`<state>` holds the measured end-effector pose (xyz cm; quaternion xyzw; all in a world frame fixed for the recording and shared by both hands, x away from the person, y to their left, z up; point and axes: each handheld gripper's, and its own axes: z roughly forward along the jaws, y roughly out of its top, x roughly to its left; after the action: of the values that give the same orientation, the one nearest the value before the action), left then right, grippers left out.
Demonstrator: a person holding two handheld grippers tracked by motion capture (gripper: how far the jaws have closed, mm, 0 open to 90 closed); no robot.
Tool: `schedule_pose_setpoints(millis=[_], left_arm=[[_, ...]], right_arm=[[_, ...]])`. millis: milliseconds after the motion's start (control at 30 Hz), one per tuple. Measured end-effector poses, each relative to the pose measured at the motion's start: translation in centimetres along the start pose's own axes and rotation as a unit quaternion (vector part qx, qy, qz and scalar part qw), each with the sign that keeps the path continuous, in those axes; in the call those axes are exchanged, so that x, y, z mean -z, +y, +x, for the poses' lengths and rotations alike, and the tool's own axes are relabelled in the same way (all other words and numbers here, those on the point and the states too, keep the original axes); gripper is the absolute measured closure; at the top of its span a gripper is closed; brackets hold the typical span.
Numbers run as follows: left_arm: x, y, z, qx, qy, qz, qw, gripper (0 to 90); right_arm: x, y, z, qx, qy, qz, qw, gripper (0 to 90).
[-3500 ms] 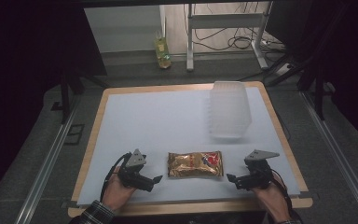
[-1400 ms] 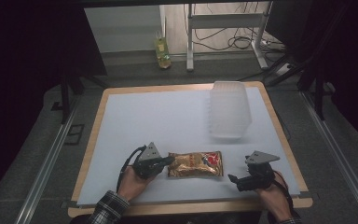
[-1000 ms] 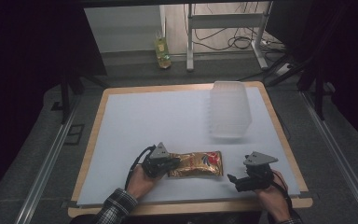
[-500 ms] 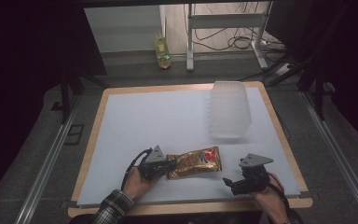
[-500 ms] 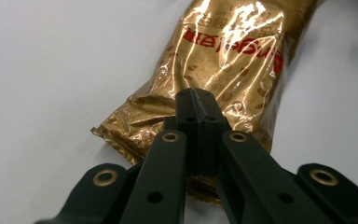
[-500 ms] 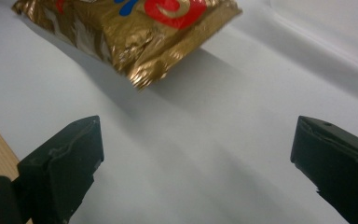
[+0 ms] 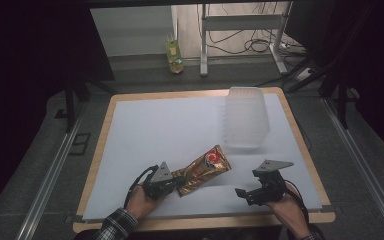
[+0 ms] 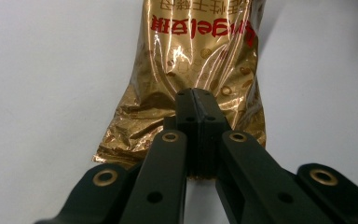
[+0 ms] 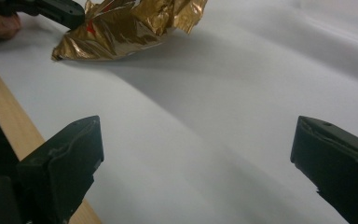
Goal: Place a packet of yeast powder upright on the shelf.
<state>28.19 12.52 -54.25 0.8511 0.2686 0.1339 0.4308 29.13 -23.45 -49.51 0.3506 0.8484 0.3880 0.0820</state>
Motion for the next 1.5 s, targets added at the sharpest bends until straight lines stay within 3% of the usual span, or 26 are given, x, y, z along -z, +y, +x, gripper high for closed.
schedule_pose_setpoints(millis=[233,333,500,633,833,867,933,1000,1133,1500], left_arm=[[0.2,-0.3,-0.1,0.004,-0.001,0.004,1.0,90.0],[0.3,-0.4,-0.2,0.005,0.0,0.006,1.0,90.0],[0.4,-0.4,-0.3,0.005,0.0,0.011,0.9999,90.0],[0.5,-0.5,-0.3,0.006,-0.001,0.015,0.9999,90.0],[0.5,-0.6,-0.3,0.006,-0.003,0.021,0.9998,90.0],[0.5,-0.6,-0.3,0.004,-0.002,0.029,0.9996,90.0],[0.5,-0.8,-0.4,0.002,-0.001,0.039,0.9992,90.0],[0.5,-0.7,-0.4,0.0,0.001,0.04,0.9992,90.0],[0.5,-0.8,-0.3,0.002,-0.002,0.04,0.9992,90.0],[0.5,-0.8,-0.4,-0.001,0.001,0.04,0.9992,90.0]], right_arm=[[-0.7,1.0,-0.2,-0.015,0.035,0.01,0.9992,1.1],[-1.4,1.9,-0.2,-0.022,0.054,0.028,0.9979,0.7],[-2.2,3.1,-0.3,-0.034,0.062,0.042,0.9966,1.0],[-3.2,4.8,-0.4,-0.066,0.084,0.042,0.9934,8.5],[-4.8,6.6,-0.6,-0.072,0.106,0.047,0.9906,15.7],[-5.4,7.2,-0.8,-0.084,0.115,0.048,0.9886,19.2],[-5.7,7.5,-0.8,-0.087,0.121,0.048,0.9877,20.7],[-6.7,8.3,-1.1,-0.096,0.137,0.056,0.9844,28.7],[-7.4,8.9,-1.3,-0.105,0.153,0.061,0.9808,36.9],[-8.2,10.9,-0.7,-0.078,0.17,0.088,0.9784,63.2]])
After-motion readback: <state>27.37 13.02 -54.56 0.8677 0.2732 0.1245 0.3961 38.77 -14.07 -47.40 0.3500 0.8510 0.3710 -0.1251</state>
